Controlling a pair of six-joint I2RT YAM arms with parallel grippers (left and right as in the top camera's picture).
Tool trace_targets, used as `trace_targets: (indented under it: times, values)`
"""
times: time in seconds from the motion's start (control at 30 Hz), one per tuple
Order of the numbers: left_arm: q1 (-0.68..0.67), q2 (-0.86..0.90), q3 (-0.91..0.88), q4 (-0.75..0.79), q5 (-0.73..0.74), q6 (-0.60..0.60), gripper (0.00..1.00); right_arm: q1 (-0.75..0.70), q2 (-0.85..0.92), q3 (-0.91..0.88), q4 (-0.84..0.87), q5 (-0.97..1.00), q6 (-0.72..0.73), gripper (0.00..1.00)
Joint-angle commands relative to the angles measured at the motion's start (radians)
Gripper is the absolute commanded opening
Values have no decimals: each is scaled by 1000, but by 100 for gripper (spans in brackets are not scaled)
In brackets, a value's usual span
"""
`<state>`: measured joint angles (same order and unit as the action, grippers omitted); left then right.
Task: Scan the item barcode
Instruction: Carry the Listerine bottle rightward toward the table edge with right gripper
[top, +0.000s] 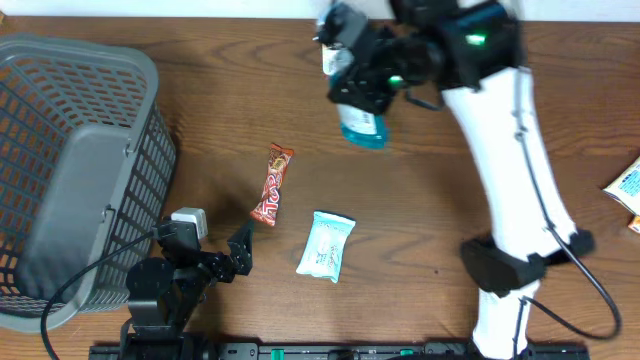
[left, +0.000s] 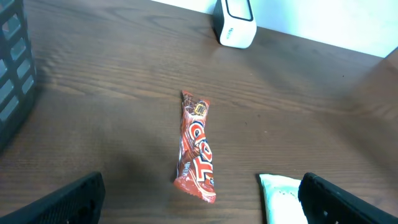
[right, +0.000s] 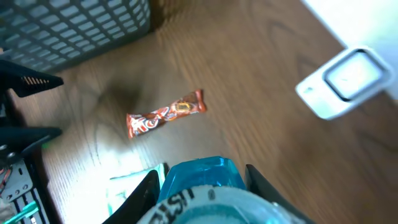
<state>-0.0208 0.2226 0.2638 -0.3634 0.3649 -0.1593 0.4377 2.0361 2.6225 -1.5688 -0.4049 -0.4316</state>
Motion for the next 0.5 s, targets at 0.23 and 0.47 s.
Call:
trace_targets:
  times: [0.23,0.47]
  values:
    - [-2,-4,2,0,9,9,99,-174,-118,18,-40,-87,-5,2]
    - [-2,-4,2,0,9,9,99,-186,-257,18,-52,59,100,2]
